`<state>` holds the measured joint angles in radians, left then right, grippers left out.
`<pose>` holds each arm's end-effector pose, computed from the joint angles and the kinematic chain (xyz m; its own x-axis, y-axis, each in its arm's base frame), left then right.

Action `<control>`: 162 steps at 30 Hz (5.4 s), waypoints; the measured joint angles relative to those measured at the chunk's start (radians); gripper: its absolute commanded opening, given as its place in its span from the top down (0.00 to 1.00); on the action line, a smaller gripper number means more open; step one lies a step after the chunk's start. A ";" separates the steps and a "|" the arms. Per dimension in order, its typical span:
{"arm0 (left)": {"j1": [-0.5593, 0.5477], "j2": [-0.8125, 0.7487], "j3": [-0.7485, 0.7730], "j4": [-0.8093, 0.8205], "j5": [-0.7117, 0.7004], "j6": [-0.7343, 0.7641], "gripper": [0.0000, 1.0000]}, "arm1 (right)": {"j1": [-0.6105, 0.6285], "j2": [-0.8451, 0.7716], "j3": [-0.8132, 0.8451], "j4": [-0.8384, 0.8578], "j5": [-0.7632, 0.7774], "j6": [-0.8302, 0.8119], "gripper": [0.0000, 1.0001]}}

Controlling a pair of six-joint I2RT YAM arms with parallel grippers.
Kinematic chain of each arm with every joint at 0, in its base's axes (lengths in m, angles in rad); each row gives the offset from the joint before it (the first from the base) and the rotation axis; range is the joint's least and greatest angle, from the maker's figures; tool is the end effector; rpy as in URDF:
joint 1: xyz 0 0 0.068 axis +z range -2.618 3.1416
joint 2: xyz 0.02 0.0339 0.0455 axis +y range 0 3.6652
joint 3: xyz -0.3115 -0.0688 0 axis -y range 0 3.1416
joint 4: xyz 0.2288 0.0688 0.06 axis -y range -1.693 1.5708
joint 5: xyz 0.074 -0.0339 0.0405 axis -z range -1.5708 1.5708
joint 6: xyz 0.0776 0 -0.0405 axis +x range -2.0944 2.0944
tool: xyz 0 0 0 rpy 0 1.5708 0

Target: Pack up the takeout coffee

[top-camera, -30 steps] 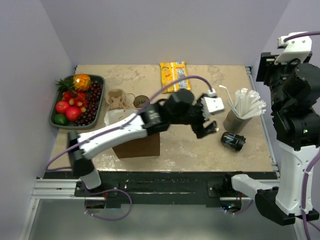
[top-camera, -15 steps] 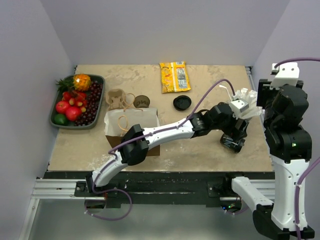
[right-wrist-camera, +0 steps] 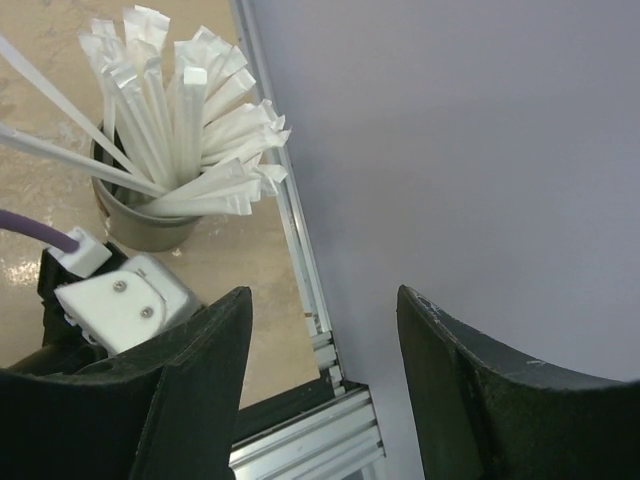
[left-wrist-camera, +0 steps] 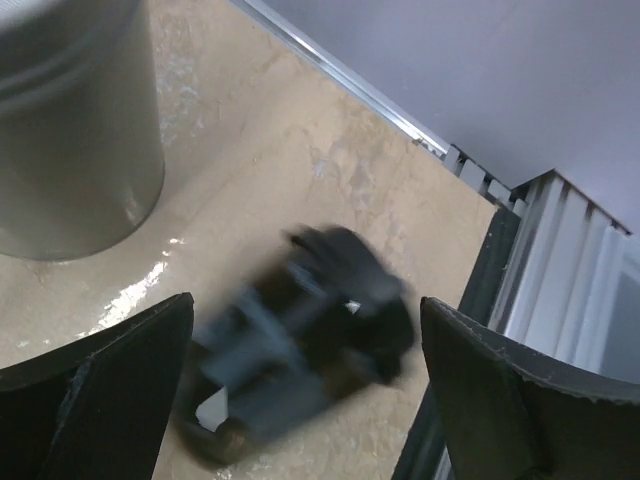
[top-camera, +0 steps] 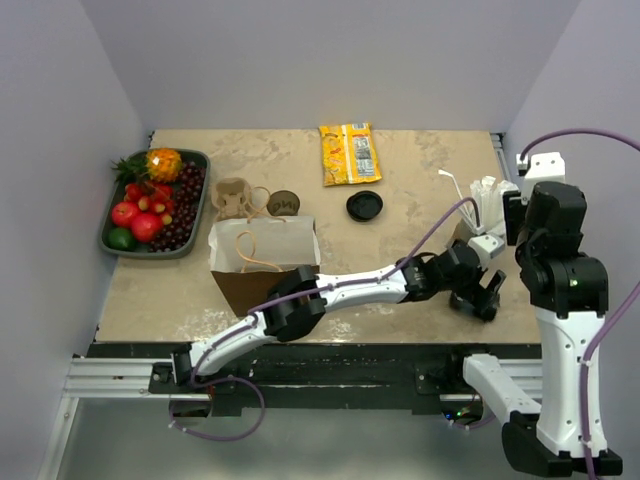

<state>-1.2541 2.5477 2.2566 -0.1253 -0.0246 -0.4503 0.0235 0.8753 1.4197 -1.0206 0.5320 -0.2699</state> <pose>0.2052 -0.6201 0.2183 -0.5238 0.2012 -0.8277 0.7942 0.4668 -0.3891 0.1111 -0.0368 0.4579 -0.5565 -0.2429 -0.7946 0.2927 0.8377 -0.4611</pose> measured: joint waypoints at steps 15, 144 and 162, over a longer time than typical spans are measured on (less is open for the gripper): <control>0.005 0.002 -0.104 0.096 -0.045 0.067 0.02 | -0.034 0.055 -0.002 -0.017 -0.058 0.031 0.38; 0.320 -0.658 -0.996 0.592 0.547 0.254 0.08 | -0.097 0.291 -0.545 0.027 -0.867 -0.715 0.29; 0.108 -0.805 -0.869 0.142 0.051 0.566 0.01 | -0.097 0.128 -0.559 0.090 -0.926 -0.584 0.26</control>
<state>-1.1458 1.7432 1.3876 0.0166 0.0261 0.1158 -0.0731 1.0031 0.8608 -0.9310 -0.3943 -0.8536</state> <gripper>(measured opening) 0.976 0.733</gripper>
